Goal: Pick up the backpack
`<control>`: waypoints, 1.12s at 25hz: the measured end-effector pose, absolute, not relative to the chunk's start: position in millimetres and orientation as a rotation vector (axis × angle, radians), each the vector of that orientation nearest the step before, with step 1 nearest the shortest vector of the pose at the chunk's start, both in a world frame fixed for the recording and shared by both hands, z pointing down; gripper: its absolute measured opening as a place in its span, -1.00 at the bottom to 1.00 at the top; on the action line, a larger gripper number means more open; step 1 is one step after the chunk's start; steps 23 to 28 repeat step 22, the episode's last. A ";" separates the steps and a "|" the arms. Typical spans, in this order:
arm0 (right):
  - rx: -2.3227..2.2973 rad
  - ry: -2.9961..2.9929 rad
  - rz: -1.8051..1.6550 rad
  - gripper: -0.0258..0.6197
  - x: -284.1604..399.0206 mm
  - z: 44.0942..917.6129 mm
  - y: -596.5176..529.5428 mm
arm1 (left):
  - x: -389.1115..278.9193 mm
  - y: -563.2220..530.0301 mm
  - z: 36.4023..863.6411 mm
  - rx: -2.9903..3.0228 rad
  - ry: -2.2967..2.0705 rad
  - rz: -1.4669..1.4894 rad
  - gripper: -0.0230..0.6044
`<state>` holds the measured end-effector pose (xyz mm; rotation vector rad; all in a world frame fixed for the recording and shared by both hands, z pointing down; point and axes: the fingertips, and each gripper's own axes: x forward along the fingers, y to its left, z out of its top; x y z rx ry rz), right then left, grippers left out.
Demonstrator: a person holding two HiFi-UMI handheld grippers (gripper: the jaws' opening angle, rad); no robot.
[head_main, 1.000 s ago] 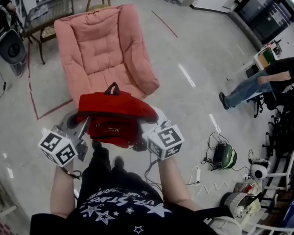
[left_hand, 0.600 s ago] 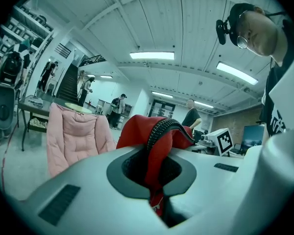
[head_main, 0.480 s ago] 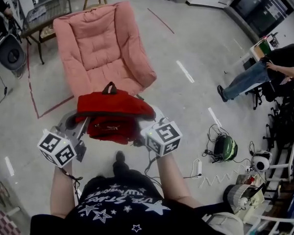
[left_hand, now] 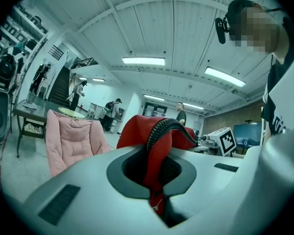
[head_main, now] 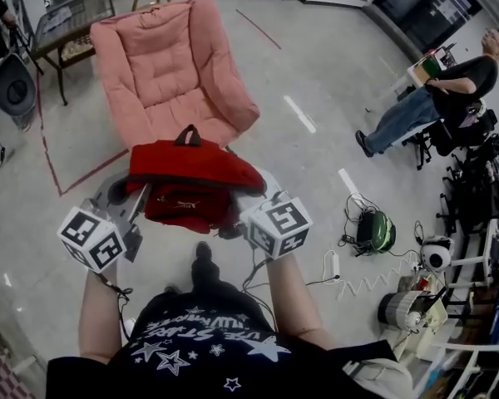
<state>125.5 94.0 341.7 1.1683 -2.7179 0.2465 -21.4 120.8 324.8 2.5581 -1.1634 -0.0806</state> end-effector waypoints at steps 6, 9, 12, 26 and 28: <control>1.221 -2.685 0.282 -0.90 109.5 337.6 142.4 | -38.2 161.5 318.1 2.573 -1.113 -0.049 -0.90; 1.241 -2.673 0.295 -0.90 99.2 330.4 168.4 | -48.7 185.5 311.6 2.581 -1.086 -0.038 -0.90; 1.250 -2.665 0.287 -0.90 95.5 336.9 197.4 | -52.8 214.3 318.4 2.573 -1.075 -0.051 -0.90; 1.273 -2.635 0.278 -0.90 83.9 369.6 237.7 | -64.4 252.1 350.4 2.573 -1.043 -0.053 -0.90; 1.273 -2.635 0.278 -0.90 83.9 369.6 237.7 | -64.4 252.1 350.4 2.573 -1.043 -0.053 -0.90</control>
